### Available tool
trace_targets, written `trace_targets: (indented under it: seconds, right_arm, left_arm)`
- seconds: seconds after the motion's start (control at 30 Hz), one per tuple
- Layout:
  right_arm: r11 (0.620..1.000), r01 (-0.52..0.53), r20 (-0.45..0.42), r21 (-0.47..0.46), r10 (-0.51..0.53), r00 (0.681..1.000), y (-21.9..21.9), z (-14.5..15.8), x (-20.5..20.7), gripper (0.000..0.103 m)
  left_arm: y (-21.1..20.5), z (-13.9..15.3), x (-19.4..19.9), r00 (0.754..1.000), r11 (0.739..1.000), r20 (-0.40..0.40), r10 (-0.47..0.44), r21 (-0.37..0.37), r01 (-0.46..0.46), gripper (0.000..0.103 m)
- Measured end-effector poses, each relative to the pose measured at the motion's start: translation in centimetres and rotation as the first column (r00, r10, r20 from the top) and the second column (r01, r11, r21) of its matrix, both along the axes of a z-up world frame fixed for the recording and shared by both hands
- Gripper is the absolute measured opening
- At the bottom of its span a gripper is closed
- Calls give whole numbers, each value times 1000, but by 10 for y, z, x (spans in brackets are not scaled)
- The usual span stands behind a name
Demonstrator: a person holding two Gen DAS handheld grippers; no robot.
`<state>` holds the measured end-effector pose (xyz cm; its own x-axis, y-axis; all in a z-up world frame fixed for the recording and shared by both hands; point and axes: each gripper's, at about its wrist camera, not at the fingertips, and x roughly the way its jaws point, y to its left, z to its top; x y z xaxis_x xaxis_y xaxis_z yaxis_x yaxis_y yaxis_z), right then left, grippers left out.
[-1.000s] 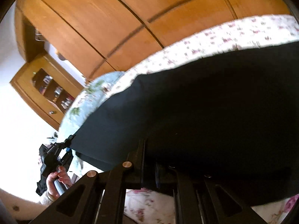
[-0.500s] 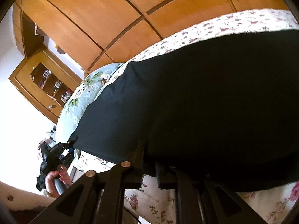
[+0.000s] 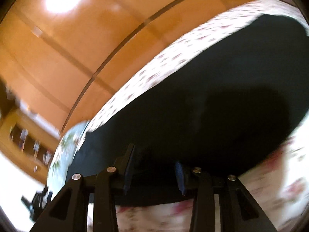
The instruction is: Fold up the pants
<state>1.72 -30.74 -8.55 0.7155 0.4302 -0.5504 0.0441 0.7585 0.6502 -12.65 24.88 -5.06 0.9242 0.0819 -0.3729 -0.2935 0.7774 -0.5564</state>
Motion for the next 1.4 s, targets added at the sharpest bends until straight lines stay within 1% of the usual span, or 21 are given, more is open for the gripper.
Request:
trace_targets:
  seconds: [0.03,0.07,0.13,0.2,0.23,0.27,0.3,0.33,0.43,0.6,0.73,0.77,0.83,0.87,0.9,0.93,1.0,1.1,1.23,1.3,1.4]
  right_arm:
    - [999,48,-1,6,-48,999,-16,0,-1,38]
    - [997,76,-1,7,-76,997,-24,0,-2,38]
    - [986,168,2,16,-168,986,-56,1,-5,38]
    - [967,252,2,44,-252,968,-85,1,-7,38]
    - [959,276,-2,55,-277,961,-97,2,-7,38]
    - [942,323,-7,89,-323,946,-113,0,-9,38]
    - [930,350,-10,112,-352,936,-123,0,-10,38]
    - [917,377,-14,130,-378,926,-132,-1,-11,38]
    - [882,445,-19,156,-448,894,-150,-2,-12,38]
    - [887,437,-1,149,-442,897,-161,3,-5,38]
    - [906,408,11,115,-412,911,-162,4,7,38]
    - [910,401,9,105,-404,915,-164,3,11,32]
    - [914,396,5,85,-398,918,-167,0,8,21]
    - [919,389,3,61,-390,921,-167,0,9,13]
    - [922,385,-1,46,-385,923,-167,0,12,11]
    - [924,381,0,43,-381,925,-167,0,13,10]
    - [927,373,15,52,-374,927,-169,2,11,8]
    - [931,360,52,55,-363,930,-168,16,4,8]
    - [938,346,84,36,-348,934,-166,33,-8,8]
    - [939,344,85,27,-345,935,-166,35,-14,8]
    - [939,345,57,-13,-344,937,-169,29,-21,8]
  left_arm:
    - [-9,-1,8,998,998,-6,-66,-5,66,48]
    - [-23,-4,21,985,985,-19,-170,-15,170,52]
    - [-44,-8,43,954,955,-48,-295,-22,295,52]
    - [-76,-13,68,894,897,-78,-441,-15,441,54]
    - [-89,-15,77,869,873,-96,-485,-6,487,54]
    - [-110,-18,90,825,831,-121,-551,4,556,54]
    - [-123,-19,96,796,802,-131,-591,7,597,54]
    - [-141,-21,105,753,760,-146,-641,15,650,54]
    - [-180,-26,122,650,655,-184,-738,39,755,61]
    - [-242,-35,132,469,463,-289,-835,93,882,61]
    - [-273,-45,131,356,328,-378,-855,138,934,61]
    - [-277,-48,132,347,310,-400,-849,157,938,61]
    - [-281,-50,129,366,304,-426,-827,207,930,61]
    - [-277,-51,127,365,299,-421,-831,215,930,60]
    - [-279,-52,126,370,300,-421,-828,225,927,56]
    - [-279,-53,127,380,306,-425,-822,235,923,50]
    - [-281,-56,126,376,299,-422,-825,237,924,22]
    - [-286,-57,125,369,291,-414,-832,241,926,8]
    - [-283,-46,118,365,295,-383,-849,229,928,7]
    - [-279,-43,114,367,304,-365,-855,219,927,7]
    - [-277,-44,110,356,301,-355,-864,202,932,7]
